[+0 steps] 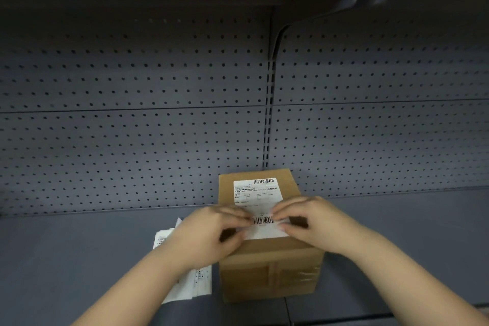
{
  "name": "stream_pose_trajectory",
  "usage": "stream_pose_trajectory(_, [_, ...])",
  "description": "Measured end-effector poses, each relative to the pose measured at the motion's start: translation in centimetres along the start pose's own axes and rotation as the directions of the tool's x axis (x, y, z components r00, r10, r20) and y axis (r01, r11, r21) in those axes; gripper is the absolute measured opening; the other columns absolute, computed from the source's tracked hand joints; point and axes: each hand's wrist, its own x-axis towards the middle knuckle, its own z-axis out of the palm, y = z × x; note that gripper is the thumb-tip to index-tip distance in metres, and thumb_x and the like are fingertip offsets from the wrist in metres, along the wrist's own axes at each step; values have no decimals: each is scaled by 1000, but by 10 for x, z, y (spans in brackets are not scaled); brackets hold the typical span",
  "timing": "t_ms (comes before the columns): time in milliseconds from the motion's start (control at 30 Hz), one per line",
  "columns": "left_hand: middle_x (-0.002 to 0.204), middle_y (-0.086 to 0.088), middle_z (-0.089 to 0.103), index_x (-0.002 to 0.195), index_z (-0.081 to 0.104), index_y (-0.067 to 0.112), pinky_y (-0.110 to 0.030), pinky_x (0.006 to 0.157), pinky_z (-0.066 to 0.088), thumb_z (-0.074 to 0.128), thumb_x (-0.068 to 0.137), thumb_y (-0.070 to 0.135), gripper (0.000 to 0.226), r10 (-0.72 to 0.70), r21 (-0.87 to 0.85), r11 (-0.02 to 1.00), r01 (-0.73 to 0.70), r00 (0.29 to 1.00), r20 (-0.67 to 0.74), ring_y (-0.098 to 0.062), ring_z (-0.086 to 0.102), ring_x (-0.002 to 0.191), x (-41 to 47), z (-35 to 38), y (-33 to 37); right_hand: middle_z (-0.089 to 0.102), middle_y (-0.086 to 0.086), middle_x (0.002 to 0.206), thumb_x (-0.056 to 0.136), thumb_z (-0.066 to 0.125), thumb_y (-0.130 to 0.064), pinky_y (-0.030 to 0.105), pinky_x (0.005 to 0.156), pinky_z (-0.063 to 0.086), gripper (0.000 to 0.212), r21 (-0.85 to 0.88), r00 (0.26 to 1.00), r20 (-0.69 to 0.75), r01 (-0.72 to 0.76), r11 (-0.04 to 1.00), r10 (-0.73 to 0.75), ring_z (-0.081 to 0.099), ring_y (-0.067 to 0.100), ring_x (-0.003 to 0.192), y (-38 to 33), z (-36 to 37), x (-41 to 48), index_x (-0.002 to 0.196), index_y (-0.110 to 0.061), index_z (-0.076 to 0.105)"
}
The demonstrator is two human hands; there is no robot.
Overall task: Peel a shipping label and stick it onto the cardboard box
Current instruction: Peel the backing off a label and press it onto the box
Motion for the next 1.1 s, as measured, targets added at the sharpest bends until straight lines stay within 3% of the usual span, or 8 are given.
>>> stream_pose_trajectory(133, [119, 22, 66, 110, 72, 33, -14, 103, 39, 51, 86, 46, 35, -68, -60, 996, 62, 992, -104, 15, 49, 118, -21, -10, -14, 70, -18, 110, 78, 75, -28, 23, 103, 44, 24, 66, 997, -68, -26, 997, 31, 57, -11, 109, 12, -12, -18, 101, -31, 74])
stream_pose_trajectory(267, [119, 17, 67, 110, 72, 29, -17, 104, 40, 62, 88, 28, 24, -62, -40, 998, 57, 991, -119, 11, 51, 116, -20, -10, -6, 67, -21, 111, 79, 73, -30, 30, 104, 45, 23, 7, 995, -92, -35, 999, 36, 56, -10, 109, 7, -8, -18, 102, -31, 73])
stream_pose_trajectory(433, [114, 15, 71, 109, 72, 27, -19, 96, 47, 58, 87, 28, 26, 101, 1, 995, -101, 993, -67, 2, 61, 108, -14, 3, 27, 67, -13, 116, 86, 65, -31, 27, 98, 47, 22, -33, 995, 6, 97, 995, -97, 59, -2, 106, -28, 13, -13, 106, -24, 71])
stream_pose_trajectory(533, [114, 17, 70, 109, 73, 27, -19, 97, 46, 57, 89, 29, 25, 102, -29, 994, -104, 993, -61, 4, 59, 110, -19, 8, 28, 66, -14, 119, 88, 62, -32, 24, 99, 45, 23, -23, 994, 20, 112, 993, -111, 57, -4, 108, -29, 17, -17, 110, -27, 70])
stream_pose_trajectory(767, [113, 21, 69, 104, 75, 30, -17, 98, 45, 63, 86, 31, 22, -53, -119, 992, 37, 989, -136, 12, 56, 112, -49, -13, 1, 71, -14, 108, 80, 74, -22, 27, 98, 49, 18, 40, 993, -116, -1, 999, 6, 62, -7, 105, 2, -10, -52, 97, -24, 76])
stream_pose_trajectory(867, [117, 22, 67, 107, 72, 34, -23, 101, 45, 66, 85, 32, 23, -99, -73, 993, 91, 988, -122, 10, 54, 114, -46, -20, 0, 70, -15, 105, 78, 72, -34, 33, 94, 51, 19, -35, 996, -84, -11, 999, 8, 62, -4, 101, -5, -16, -39, 95, -26, 74])
stream_pose_trajectory(967, [126, 23, 57, 122, 59, 42, -25, 103, 40, 64, 84, 45, 38, -213, -6, 977, 215, 966, -147, 3, 48, 120, -45, -43, -12, 63, -17, 116, 79, 65, -42, 38, 102, 45, 30, -91, 993, -114, 15, 996, -25, 56, 1, 111, -25, -23, -8, 107, -31, 68])
stream_pose_trajectory(1100, [124, 14, 60, 119, 59, 38, -27, 102, 35, 69, 83, 35, 37, -342, 9, 935, 355, 906, -250, -7, 47, 121, -60, -78, -40, 57, -15, 124, 86, 63, -32, 38, 102, 44, 30, -98, 992, -112, 43, 994, -54, 51, 6, 117, -56, -16, 41, 117, -35, 61])
